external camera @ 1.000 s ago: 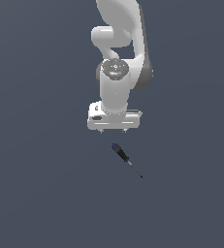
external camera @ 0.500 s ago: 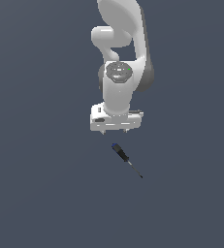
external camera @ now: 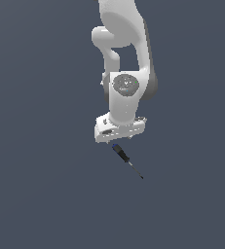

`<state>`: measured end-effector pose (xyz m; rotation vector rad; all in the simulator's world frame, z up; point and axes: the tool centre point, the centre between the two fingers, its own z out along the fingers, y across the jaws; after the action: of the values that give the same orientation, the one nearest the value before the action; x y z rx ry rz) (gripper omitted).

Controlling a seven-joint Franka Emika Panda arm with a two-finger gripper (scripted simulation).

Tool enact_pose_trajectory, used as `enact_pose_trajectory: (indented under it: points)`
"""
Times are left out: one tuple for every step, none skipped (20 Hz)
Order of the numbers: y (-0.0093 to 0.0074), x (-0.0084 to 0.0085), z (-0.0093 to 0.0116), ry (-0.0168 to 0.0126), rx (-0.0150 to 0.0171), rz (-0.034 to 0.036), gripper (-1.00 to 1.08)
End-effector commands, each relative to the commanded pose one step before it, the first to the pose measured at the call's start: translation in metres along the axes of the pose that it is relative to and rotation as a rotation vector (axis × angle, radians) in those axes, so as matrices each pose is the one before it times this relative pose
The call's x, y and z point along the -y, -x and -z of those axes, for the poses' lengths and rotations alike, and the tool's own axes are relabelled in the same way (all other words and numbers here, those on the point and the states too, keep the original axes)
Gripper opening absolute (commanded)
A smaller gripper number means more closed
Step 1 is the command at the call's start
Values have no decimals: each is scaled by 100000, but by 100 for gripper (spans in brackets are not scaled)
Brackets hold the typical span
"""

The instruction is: Pick up the object and move it to a goal position.

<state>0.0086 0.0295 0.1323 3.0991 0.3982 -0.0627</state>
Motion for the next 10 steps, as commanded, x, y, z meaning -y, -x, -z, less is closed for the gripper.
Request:
enact_pose_trajectory:
  points:
    - [-1038, 464, -997, 103, -537, 6644, 100]
    - [-481, 184, -460, 31, -278, 3028, 100]
    - [-505, 186, -494, 19, -303, 3191, 100]
    - [-494, 174, -494, 6, -308, 3131, 100]
    - [-462, 155, -472, -5, -300, 2940, 100]
    - [-431, 138, -449, -14, -291, 2752, 100]
    - [-400, 122, -424, -20, -280, 2564, 100]
    - [-369, 108, -399, -24, -268, 2378, 100]
    - [-340, 96, -373, -27, -255, 2195, 100]
    - [-310, 83, -346, -28, -240, 2012, 100]
